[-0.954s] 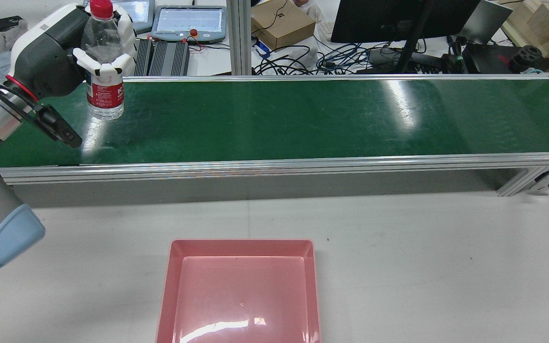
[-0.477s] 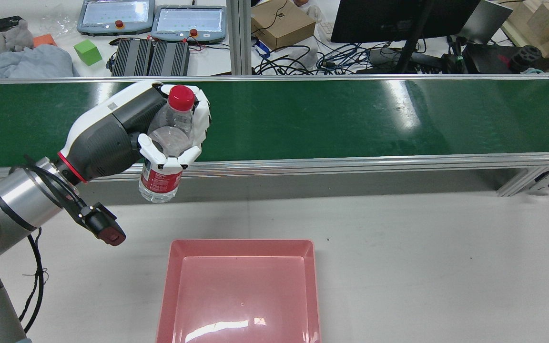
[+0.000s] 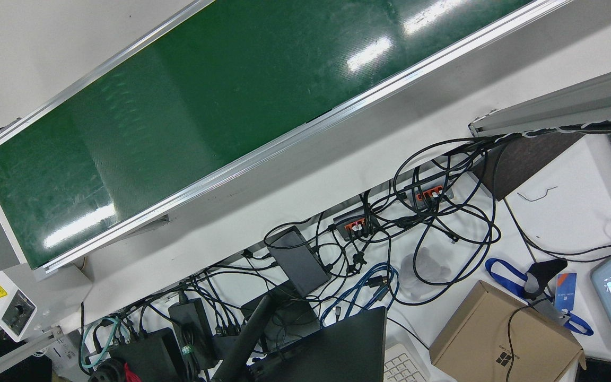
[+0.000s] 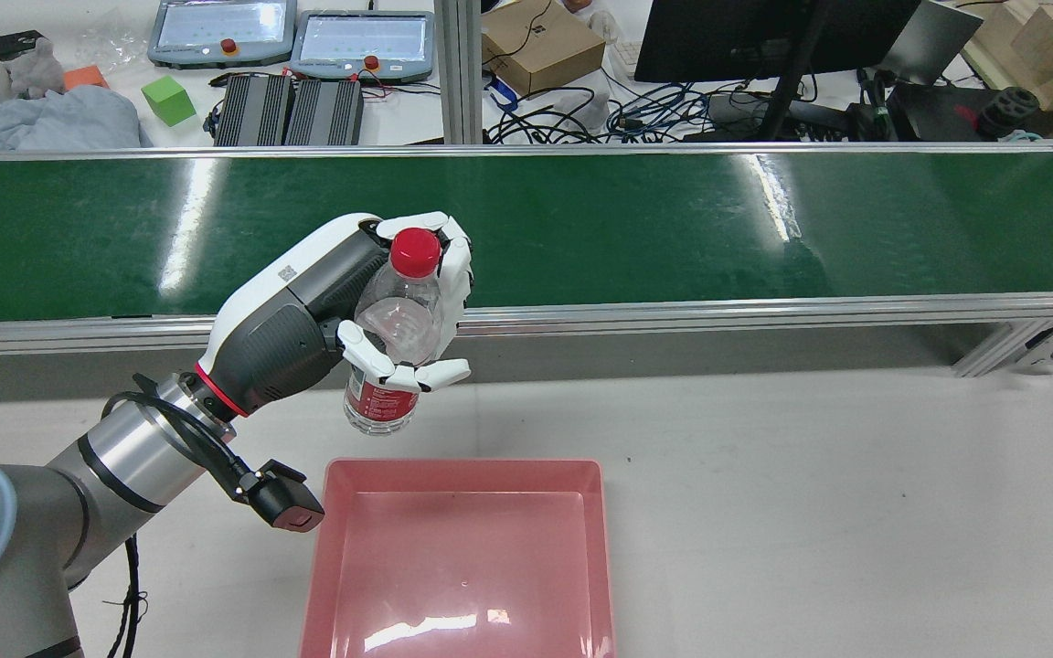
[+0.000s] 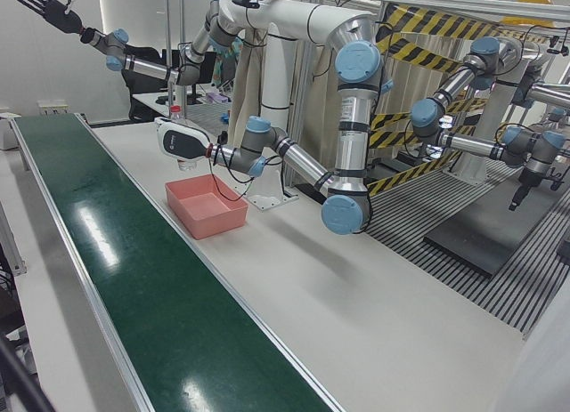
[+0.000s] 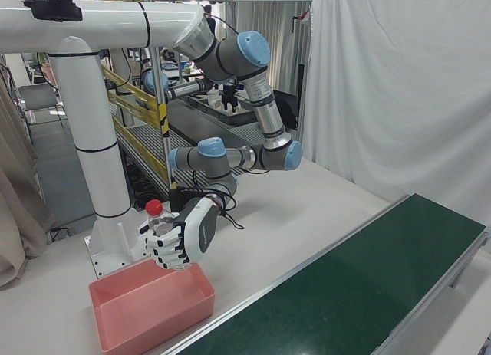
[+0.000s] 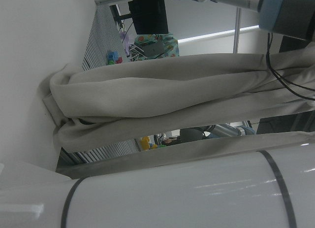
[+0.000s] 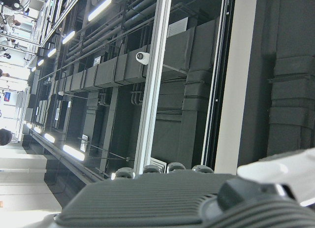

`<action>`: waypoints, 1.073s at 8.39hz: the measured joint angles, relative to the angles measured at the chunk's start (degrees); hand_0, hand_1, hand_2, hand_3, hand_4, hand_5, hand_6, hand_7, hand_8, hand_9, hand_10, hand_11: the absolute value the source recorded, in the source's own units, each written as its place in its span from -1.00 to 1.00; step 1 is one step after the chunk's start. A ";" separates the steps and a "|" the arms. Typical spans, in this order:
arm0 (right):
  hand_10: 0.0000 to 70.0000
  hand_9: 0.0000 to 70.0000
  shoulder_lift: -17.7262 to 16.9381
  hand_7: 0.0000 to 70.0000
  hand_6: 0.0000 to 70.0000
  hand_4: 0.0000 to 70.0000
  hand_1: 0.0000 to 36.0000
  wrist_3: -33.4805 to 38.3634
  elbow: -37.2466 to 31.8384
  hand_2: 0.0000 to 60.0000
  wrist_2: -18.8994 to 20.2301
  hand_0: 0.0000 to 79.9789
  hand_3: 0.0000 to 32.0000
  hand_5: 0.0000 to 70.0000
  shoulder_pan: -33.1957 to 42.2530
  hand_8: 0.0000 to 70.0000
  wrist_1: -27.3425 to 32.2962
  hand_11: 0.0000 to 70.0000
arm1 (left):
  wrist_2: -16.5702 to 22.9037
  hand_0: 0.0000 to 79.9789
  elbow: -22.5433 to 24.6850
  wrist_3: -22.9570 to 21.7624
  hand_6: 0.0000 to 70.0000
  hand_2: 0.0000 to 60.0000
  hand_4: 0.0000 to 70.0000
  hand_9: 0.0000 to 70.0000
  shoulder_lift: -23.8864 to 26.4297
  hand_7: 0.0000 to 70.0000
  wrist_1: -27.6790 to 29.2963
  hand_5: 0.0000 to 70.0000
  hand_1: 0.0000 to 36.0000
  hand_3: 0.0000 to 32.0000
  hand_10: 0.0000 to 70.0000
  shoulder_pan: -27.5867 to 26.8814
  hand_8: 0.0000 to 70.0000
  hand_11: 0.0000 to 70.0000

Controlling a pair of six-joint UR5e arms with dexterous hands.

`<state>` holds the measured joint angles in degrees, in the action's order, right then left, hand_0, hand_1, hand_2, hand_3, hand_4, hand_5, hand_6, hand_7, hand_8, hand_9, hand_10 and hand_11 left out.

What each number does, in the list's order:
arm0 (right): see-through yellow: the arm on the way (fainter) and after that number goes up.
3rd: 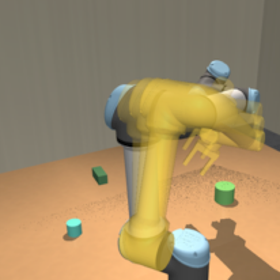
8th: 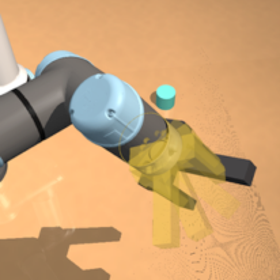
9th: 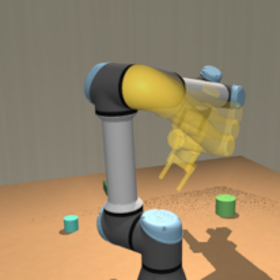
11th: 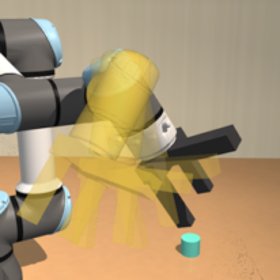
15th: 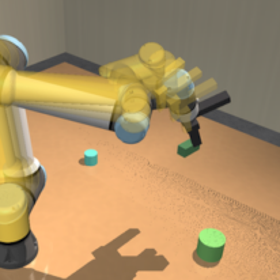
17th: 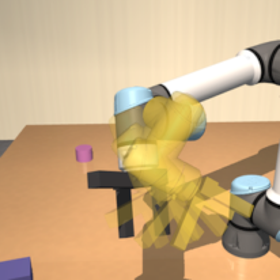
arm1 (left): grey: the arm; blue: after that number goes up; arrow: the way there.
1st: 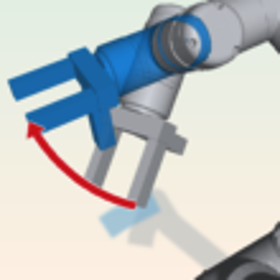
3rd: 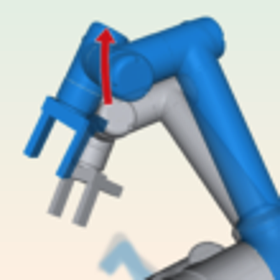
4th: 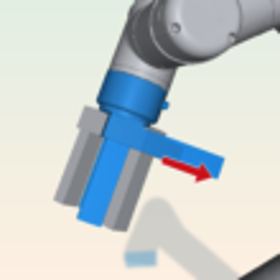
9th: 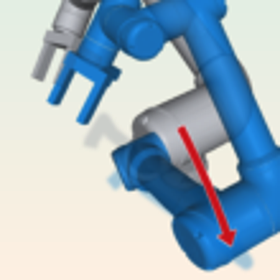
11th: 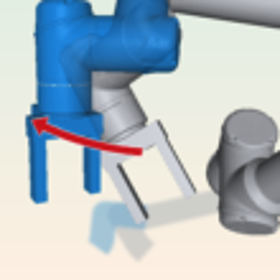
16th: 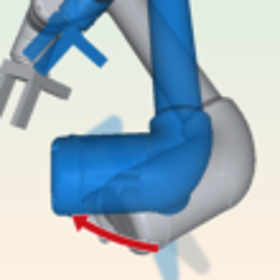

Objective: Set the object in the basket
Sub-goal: 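Lift the bottle off the belt and carry it over the pink basket, then open the left hand fingers to drop the bottle into the basket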

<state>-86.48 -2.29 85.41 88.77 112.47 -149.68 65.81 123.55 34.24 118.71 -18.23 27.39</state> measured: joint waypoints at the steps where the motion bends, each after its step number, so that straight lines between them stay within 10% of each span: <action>1: -1.00 -1.00 0.00 -1.00 -1.00 -1.00 -1.00 0.00 -0.03 -1.00 0.00 -1.00 -1.00 -1.00 0.00 -1.00 0.00 -1.00 | -0.05 -0.07 0.56 0.02 -0.23 -1.00 -0.59 0.45 -0.30 0.18 0.21 1.00 -1.00 -1.00 0.37 0.27 0.18 0.91; 3: -1.00 -1.00 0.00 -1.00 -1.00 -1.00 -1.00 0.00 -0.06 -1.00 0.00 -1.00 -1.00 -1.00 -0.02 -1.00 0.00 -1.00 | -0.07 -0.36 2.09 -0.24 -0.54 -1.00 -0.59 -0.21 -2.26 -0.59 2.33 0.59 -1.00 -1.00 -0.21 0.20 -0.24 0.12; 4: -1.00 -1.00 0.00 -1.00 -1.00 -1.00 -1.00 0.00 -0.04 -1.00 0.00 -1.00 -1.00 -1.00 -0.02 -1.00 0.00 -1.00 | -0.07 -0.16 3.36 -0.19 -0.60 -1.00 -0.64 -0.33 -3.58 -0.67 3.52 0.41 -1.00 -0.98 -0.42 -0.13 -0.33 -0.18; 9: -1.00 -1.00 0.00 -1.00 -1.00 -1.00 -1.00 0.00 -0.04 -1.00 0.00 -1.00 -1.00 -1.00 -0.03 -1.00 -0.01 -1.00 | 0.44 0.02 5.52 -0.45 -0.70 -1.00 -0.70 -0.61 -4.59 -0.82 4.40 0.23 -1.00 -0.60 -0.60 -1.00 -0.57 -0.43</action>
<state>-86.48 -2.29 85.37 88.77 112.43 -149.68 66.24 129.07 33.79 114.12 -13.83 26.39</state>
